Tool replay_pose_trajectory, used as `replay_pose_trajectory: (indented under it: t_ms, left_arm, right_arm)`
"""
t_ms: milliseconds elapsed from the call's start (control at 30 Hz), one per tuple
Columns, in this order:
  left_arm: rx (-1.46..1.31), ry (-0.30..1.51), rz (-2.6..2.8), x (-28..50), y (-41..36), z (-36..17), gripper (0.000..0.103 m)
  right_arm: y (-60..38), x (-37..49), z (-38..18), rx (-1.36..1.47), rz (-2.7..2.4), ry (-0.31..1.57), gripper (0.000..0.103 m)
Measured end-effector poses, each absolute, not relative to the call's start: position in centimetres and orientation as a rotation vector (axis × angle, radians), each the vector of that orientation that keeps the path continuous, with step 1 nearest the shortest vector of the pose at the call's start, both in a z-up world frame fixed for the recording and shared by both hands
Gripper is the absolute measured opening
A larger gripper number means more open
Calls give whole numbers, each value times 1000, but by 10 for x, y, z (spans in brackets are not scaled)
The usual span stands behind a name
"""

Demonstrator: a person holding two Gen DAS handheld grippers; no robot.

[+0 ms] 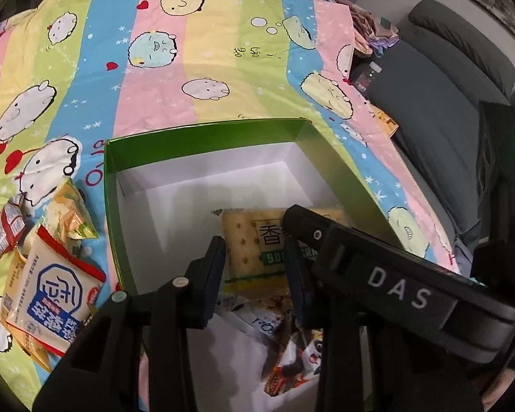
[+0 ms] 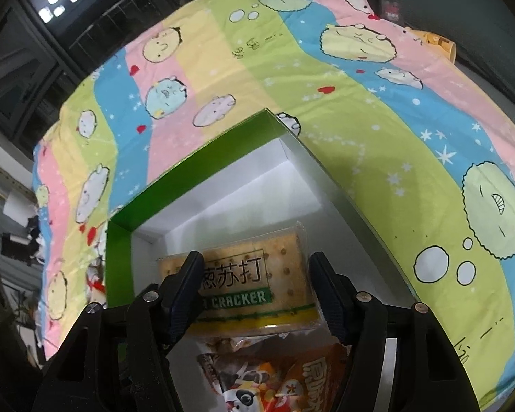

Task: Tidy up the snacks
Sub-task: 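Lower the cracker pack into the green box and open the right gripper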

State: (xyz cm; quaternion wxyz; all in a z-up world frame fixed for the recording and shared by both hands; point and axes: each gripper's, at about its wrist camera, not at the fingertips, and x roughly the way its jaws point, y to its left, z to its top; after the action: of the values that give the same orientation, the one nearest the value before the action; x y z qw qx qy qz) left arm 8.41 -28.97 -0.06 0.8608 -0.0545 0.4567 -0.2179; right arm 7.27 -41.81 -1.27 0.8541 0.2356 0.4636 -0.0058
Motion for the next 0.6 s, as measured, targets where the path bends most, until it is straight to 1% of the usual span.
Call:
replay_pose_trajectory:
  t_ms: [133, 267, 300, 367, 433, 467, 500, 600]
  left_arm:
    - [-113, 956, -456, 85, -289, -1, 33]
    - [-104, 957, -449, 86, -289, -2, 33]
    - [-101, 958, -449, 86, -289, -2, 33]
    - [-104, 947, -454, 85, -289, -1, 33]
    - [-102, 925, -463, 81, -289, 2, 32]
    - [-104, 910, -468, 78, -289, 4, 30]
    - [-111, 902, -475, 75, -288, 7, 28]
    - [-149, 903, -520, 69, -285, 15, 25]
  right_arm:
    - [-418, 74, -13, 489, -20, 976, 65]
    - [-418, 73, -13, 480, -33, 974, 61]
    - [-418, 73, -13, 473, -42, 972, 58]
    - [-417, 72, -12, 461, -52, 967, 55]
    - [-418, 70, -8, 439, -75, 953, 46]
    - [-418, 68, -6, 429, -91, 947, 40]
    - [-419, 66, -4, 425, -100, 941, 36]
    - [-420, 61, 3, 452, -58, 916, 35]
